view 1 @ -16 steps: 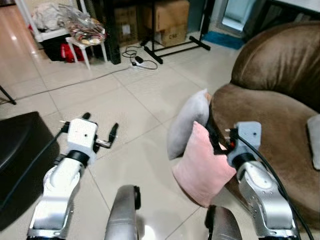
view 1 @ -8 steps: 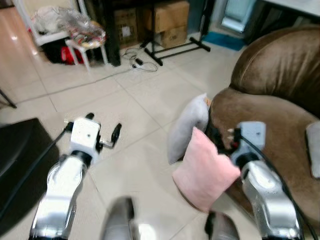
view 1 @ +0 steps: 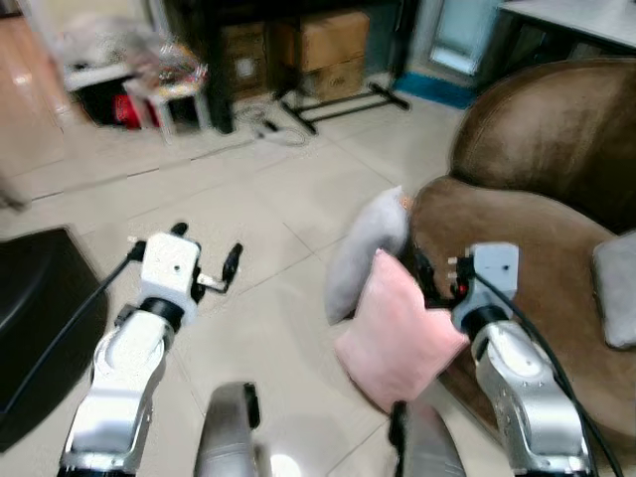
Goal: Move the pillow to the sofa from floor
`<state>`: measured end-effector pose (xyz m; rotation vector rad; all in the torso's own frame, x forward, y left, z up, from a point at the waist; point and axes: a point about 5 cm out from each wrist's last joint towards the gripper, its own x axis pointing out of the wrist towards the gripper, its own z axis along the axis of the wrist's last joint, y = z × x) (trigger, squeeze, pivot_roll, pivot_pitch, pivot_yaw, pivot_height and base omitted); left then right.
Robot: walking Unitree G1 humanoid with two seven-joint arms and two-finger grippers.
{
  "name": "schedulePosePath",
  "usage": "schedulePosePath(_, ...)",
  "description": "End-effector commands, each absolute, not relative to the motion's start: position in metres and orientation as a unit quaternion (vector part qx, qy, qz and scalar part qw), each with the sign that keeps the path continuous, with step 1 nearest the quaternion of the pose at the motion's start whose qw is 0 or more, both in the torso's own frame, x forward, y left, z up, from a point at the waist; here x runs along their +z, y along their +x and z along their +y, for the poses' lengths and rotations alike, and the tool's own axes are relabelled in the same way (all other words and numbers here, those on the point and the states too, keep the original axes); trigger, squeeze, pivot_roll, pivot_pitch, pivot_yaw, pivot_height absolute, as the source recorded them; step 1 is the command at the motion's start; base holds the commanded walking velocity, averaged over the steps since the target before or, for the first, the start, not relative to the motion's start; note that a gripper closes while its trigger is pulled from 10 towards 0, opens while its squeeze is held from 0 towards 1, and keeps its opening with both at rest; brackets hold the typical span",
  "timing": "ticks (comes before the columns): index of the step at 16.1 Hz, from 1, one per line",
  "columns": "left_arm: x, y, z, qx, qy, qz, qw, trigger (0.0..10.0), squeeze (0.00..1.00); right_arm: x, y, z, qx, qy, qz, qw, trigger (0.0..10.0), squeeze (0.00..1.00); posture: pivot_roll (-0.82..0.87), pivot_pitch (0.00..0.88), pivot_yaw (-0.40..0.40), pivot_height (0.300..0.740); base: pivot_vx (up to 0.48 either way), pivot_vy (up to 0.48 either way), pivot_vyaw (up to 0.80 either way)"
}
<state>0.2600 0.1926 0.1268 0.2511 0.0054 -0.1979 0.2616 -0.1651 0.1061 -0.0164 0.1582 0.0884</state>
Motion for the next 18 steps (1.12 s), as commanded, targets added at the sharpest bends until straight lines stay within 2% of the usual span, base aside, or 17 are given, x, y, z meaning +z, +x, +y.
schedulePosePath(1, 0.128, 0.260, 0.194, -0.096, 0.127, 0.003, 0.987, 10.0, 1.00, 0.109, 0.263, -0.162, 0.054, -0.010, 0.075, 0.996, 10.0, 1.00, -0.03, 0.000, -0.022, 0.566, 0.000, 0.000, 0.80)
schedulePosePath(3, 0.128, 0.260, 0.194, -0.097, 0.126, 0.002, 0.987, 10.0, 1.00, 0.109, 0.263, -0.163, 0.045, -0.009, 0.075, 0.996, 10.0, 1.00, -0.03, 0.000, -0.023, 0.566, 0.000, 0.000, 0.80)
schedulePosePath(5, 0.128, 0.260, 0.194, -0.098, 0.125, 0.002, 0.987, 10.0, 1.00, 0.107, 0.263, -0.166, 0.033, -0.003, 0.081, 0.996, 10.0, 1.00, -0.03, 0.000, -0.025, 0.566, 0.120, 0.000, 0.00)
schedulePosePath(6, 0.127, 0.260, 0.193, -0.100, 0.125, 0.002, 0.987, 10.0, 1.00, 0.105, 0.263, -0.167, 0.030, -0.002, 0.085, 0.996, 10.0, 0.55, -0.03, 0.000, -0.024, 0.566, 0.255, 0.000, 0.00)
schedulePosePath(7, 0.127, 0.260, 0.193, -0.102, 0.126, 0.002, 0.987, 10.0, 1.00, 0.103, 0.262, -0.171, 0.012, -0.003, 0.090, 0.996, 10.0, 0.00, -0.03, 0.000, -0.024, 0.566, 0.251, 0.000, 0.00)
schedulePosePath(11, 0.127, 0.262, 0.193, -0.108, 0.130, 0.003, 0.986, 10.0, 1.00, 0.095, 0.260, -0.184, -0.044, 0.019, 0.110, 0.993, 10.0, 0.00, -0.03, 0.000, -0.020, 0.566, 0.255, 0.000, 0.00)
schedulePosePath(18, 0.130, 0.269, 0.192, -0.119, 0.129, 0.001, 0.984, 10.0, 1.00, 0.093, 0.256, -0.185, -0.060, 0.043, 0.109, 0.991, 10.0, 0.00, -0.05, 0.000, 0.010, 0.566, 0.257, 0.000, 0.00)
